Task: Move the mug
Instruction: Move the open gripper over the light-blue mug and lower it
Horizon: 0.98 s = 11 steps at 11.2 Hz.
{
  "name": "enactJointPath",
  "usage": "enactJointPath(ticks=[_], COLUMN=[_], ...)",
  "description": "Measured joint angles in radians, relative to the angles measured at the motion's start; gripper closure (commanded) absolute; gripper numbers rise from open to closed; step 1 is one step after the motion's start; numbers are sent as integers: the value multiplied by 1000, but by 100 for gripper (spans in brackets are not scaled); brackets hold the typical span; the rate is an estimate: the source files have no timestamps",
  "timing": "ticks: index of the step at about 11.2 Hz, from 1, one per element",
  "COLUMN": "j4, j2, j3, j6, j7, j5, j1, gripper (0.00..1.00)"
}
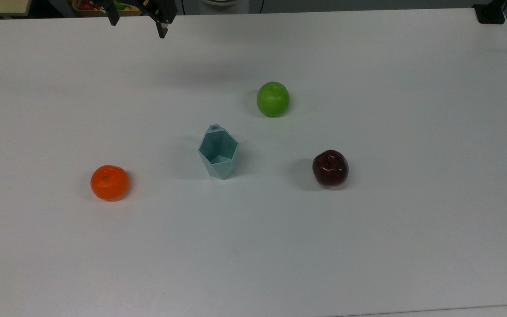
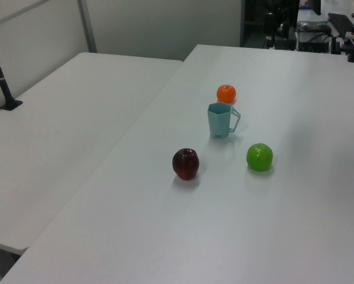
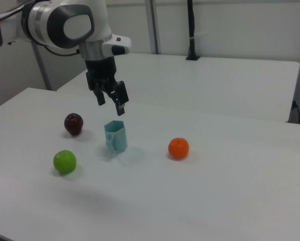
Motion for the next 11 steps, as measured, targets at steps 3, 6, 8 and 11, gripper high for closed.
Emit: enactJointPath(ticks=[3, 6, 8, 11], j4=[1, 1, 0, 0], j2=[3, 19, 44, 107], j3=[2, 6, 7, 17], j6=[0, 0, 0, 20], j7=[-20, -224, -302, -380], j5=[0, 21, 43, 48], j1=[0, 2, 4, 35], gripper=[0, 0, 0, 0])
